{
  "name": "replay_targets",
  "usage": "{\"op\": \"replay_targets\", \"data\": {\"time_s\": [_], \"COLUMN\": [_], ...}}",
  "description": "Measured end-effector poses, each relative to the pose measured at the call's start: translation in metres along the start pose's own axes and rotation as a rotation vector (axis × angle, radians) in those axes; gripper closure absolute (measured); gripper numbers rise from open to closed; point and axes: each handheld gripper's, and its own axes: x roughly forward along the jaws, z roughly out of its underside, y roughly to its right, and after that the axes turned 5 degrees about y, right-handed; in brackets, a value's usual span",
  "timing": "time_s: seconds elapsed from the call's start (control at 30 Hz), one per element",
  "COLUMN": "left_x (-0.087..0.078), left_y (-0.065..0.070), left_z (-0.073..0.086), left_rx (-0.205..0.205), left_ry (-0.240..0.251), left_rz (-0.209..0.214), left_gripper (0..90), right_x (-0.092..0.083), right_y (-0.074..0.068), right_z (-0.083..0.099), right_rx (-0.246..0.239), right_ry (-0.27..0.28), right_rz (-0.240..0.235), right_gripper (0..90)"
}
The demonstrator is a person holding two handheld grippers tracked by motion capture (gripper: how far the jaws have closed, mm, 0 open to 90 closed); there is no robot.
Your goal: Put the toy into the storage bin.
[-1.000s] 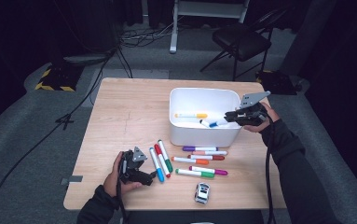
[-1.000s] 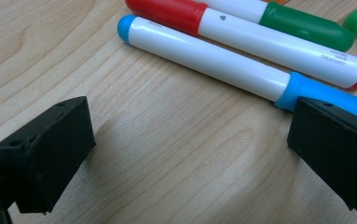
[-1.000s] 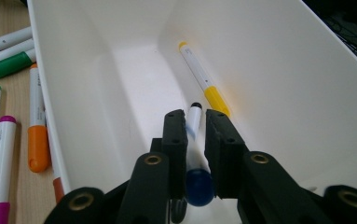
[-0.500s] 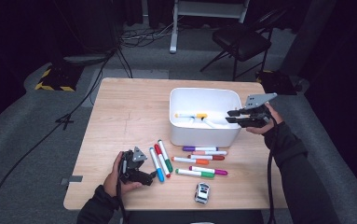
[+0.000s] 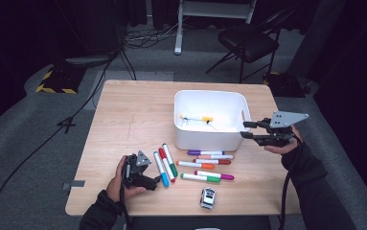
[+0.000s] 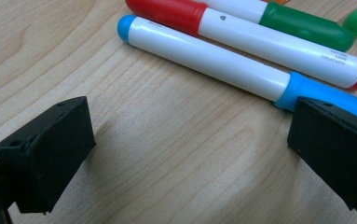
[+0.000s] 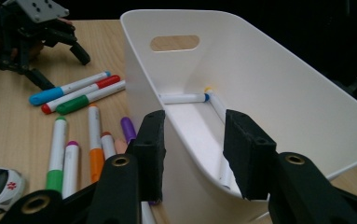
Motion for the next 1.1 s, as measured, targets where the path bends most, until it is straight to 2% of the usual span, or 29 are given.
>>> {"op": "replay_targets", "data": {"time_s": [0.07,0.17,0.27,0.3,0.4,0.5,0.53,0.63,0.67,0.83,0.97,1.07,1.1], "left_x": [0.0,0.0,0.0,0.0,0.0,0.0,0.0,0.0,0.0,0.0,0.0,0.0,0.0], "left_y": [0.0,0.0,0.0,0.0,0.0,0.0,0.0,0.0,0.0,0.0,0.0,0.0,0.0], "left_z": [0.0,0.0,0.0,0.0,0.0,0.0,0.0,0.0,0.0,0.0,0.0,0.0,0.0], "left_rx": [0.0,0.0,0.0,0.0,0.0,0.0,0.0,0.0,0.0,0.0,0.0,0.0,0.0], "left_ry": [0.0,0.0,0.0,0.0,0.0,0.0,0.0,0.0,0.0,0.0,0.0,0.0,0.0], "left_rz": [0.0,0.0,0.0,0.0,0.0,0.0,0.0,0.0,0.0,0.0,0.0,0.0,0.0], "left_gripper": [0.7,0.7,0.7,0.7,0.7,0.7,0.7,0.7,0.7,0.7,0.7,0.7,0.7], "right_x": [-0.001,-0.004,-0.002,-0.002,0.001,0.005,0.009,0.016,0.021,0.031,0.038,0.041,0.044], "right_y": [-0.003,-0.016,-0.033,-0.033,-0.045,-0.057,-0.062,-0.068,-0.075,-0.083,-0.086,-0.087,-0.087], "right_z": [0.002,0.012,0.027,0.027,0.038,0.053,0.061,0.07,0.078,0.089,0.097,0.103,0.105], "right_rx": [0.001,0.001,-0.005,-0.005,-0.011,0.013,0.016,0.014,-0.012,-0.014,0.028,0.041,0.03], "right_ry": [0.005,0.011,-0.012,-0.012,-0.028,-0.04,-0.061,-0.089,-0.128,-0.163,-0.17,-0.176,-0.177], "right_rz": [-0.002,-0.021,-0.051,-0.051,-0.073,-0.107,-0.119,-0.131,-0.146,-0.186,-0.211,-0.222,-0.223], "right_gripper": [59.0,58.5,58.1,58.1,58.5,57.0,56.6,56.0,57.4,58.6,58.6,59.5,59.6]}}
